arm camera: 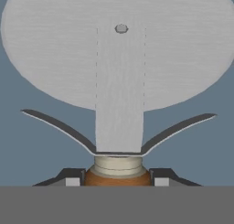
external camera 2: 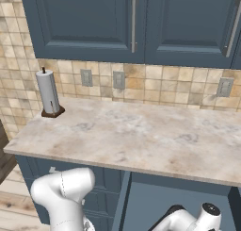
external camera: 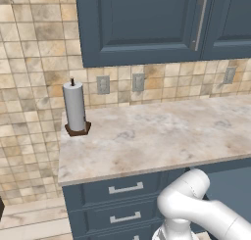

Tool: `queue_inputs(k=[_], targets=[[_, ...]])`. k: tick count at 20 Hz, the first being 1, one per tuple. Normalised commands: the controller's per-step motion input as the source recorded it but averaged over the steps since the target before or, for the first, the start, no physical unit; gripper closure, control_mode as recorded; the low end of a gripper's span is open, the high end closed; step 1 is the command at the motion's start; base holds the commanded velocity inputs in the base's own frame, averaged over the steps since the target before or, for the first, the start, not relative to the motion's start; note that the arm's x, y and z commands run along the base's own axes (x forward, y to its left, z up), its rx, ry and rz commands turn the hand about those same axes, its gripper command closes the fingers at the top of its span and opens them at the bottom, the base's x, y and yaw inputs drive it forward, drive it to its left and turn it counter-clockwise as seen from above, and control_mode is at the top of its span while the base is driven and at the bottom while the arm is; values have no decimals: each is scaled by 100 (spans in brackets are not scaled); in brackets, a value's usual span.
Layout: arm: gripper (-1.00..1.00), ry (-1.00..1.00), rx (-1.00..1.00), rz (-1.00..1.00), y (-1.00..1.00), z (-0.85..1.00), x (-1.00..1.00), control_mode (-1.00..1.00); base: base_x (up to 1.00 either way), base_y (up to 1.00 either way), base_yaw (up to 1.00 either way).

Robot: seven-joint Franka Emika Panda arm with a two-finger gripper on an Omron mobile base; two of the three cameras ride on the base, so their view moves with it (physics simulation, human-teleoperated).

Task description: Take the pizza cutter from the drawer on the right and place it on the dining counter for cutting.

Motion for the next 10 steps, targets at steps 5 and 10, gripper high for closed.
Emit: queue_inputs(k=[5, 10], targets=[[100, 0, 0, 1, 9, 78, -7, -100, 0, 0, 0], [100, 0, 0, 0, 37, 81, 1, -100, 0, 0, 0]])
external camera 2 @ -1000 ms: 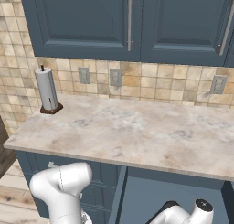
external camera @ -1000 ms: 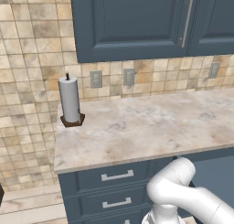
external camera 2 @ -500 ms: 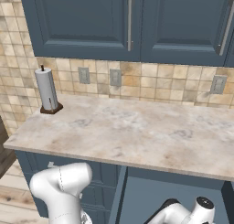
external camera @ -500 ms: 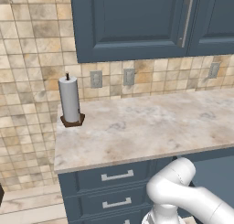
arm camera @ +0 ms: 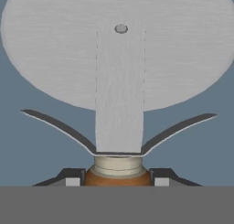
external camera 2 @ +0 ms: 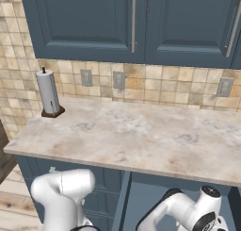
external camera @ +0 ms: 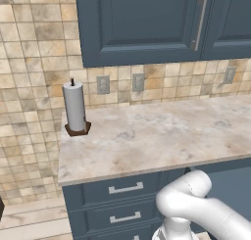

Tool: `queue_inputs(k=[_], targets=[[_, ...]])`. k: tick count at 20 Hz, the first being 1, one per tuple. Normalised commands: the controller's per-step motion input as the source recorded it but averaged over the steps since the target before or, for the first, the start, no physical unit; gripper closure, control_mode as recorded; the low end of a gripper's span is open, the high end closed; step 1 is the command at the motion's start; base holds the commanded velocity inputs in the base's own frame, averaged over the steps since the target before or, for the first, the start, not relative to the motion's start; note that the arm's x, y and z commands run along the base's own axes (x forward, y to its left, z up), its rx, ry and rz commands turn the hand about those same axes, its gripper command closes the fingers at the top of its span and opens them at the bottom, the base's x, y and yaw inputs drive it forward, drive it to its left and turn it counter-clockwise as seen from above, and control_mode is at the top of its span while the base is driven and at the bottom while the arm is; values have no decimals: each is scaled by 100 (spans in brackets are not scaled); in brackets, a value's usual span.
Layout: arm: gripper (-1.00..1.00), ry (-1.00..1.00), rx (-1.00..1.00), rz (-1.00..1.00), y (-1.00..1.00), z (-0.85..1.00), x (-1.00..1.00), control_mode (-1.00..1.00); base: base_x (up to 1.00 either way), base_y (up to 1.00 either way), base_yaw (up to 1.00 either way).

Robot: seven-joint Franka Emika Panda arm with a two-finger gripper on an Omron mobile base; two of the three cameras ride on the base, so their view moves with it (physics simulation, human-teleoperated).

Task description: Take the pizza cutter from the drawer on the right and place it on the dining counter for cutting.

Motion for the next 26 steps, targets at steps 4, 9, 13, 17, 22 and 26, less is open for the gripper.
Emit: queue_inputs(k=[4, 9, 13, 17, 22, 26], targets=[[100, 1, 0, 0, 46, 88, 12, -100, 0, 0, 0], [100, 0, 0, 0, 29, 100, 0, -100, 0, 0, 0], [100, 0, 0, 0, 29, 89, 0, -100, 0, 0, 0], [100, 0, 3, 0, 30, 67, 0, -100, 0, 0, 0], [100, 0, 5, 0, 39, 60, 1, -100, 0, 0, 0], [100, -2, 5, 0, 46, 67, 5, -100, 0, 0, 0]])
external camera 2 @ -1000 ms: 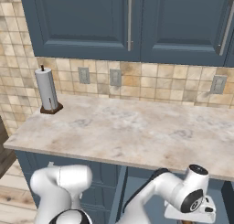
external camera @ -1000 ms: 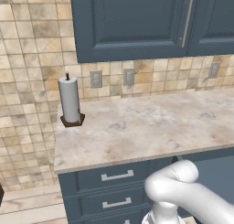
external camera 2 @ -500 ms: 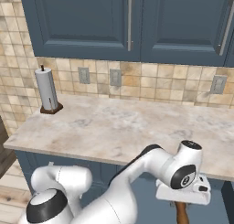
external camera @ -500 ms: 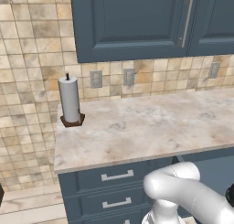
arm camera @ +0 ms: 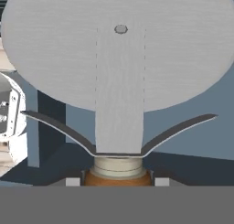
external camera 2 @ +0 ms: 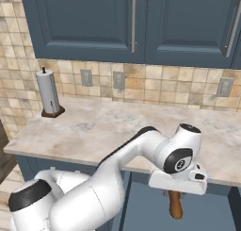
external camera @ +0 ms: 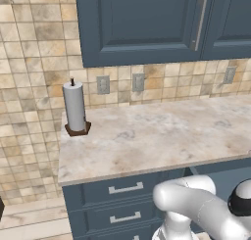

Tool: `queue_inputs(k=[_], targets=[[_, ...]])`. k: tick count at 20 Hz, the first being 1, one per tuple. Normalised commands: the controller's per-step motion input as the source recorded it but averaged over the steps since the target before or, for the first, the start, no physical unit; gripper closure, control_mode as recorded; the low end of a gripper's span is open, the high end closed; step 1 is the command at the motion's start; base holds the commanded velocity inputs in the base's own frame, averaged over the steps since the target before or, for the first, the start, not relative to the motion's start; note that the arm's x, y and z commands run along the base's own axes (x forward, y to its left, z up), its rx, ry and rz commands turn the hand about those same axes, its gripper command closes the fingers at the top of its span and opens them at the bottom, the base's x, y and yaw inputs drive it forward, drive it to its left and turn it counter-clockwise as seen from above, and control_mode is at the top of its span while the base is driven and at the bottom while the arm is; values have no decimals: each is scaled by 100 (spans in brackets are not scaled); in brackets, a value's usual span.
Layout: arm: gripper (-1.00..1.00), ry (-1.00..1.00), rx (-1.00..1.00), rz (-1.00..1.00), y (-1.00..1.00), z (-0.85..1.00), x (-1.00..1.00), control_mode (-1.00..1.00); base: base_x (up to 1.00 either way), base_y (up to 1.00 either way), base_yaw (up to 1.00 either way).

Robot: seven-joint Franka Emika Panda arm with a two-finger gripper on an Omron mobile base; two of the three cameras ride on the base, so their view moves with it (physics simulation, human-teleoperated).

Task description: Take the pizza cutter from the drawer on the right and place it on the dining counter for cutting.

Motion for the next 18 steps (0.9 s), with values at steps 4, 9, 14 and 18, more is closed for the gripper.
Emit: queue_inputs(k=[4, 9, 14, 18], targets=[[100, -1, 1, 0, 61, 65, 16, -100, 0, 0, 0], [100, 0, 0, -1, 77, 42, 8, -100, 0, 0, 0], [100, 0, 0, -3, 82, 25, 20, -100, 0, 0, 0], [100, 0, 0, -5, 98, 18, 32, -100, 0, 0, 0]])
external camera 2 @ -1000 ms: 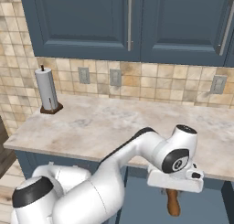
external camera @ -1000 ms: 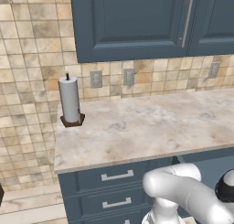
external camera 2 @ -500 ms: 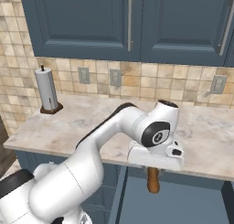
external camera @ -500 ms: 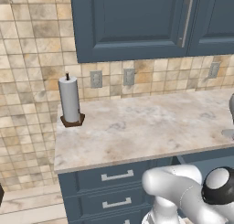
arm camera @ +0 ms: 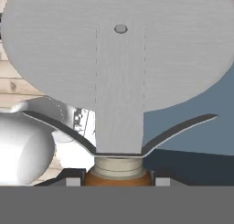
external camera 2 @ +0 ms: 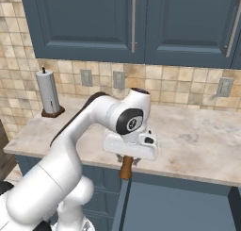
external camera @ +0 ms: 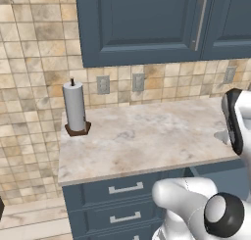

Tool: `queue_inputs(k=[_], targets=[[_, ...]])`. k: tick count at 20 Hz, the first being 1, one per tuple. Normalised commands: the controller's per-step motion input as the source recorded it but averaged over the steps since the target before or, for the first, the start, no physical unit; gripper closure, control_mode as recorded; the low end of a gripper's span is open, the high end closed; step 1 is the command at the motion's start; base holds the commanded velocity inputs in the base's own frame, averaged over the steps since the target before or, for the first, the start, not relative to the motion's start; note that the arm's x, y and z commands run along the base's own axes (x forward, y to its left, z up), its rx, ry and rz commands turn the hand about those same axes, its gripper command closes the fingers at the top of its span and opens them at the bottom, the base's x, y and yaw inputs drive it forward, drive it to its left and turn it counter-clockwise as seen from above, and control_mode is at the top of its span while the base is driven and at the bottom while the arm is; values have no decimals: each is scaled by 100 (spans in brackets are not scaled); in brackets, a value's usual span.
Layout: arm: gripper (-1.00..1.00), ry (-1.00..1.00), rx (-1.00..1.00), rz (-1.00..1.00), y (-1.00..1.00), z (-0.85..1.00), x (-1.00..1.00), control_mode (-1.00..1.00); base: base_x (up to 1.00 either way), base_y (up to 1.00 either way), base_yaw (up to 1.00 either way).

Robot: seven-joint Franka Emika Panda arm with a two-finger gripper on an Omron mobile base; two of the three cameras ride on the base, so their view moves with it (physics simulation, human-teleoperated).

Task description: Take the pizza cutter from the drawer on the right and place it on the dining counter for cutting.

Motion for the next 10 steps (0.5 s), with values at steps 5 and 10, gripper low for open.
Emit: queue_inputs(k=[5, 10], targets=[[100, 0, 0, -8, 100, 2, 15, -100, 0, 0, 0], [100, 0, 0, -9, 97, 11, 10, -100, 0, 0, 0]])
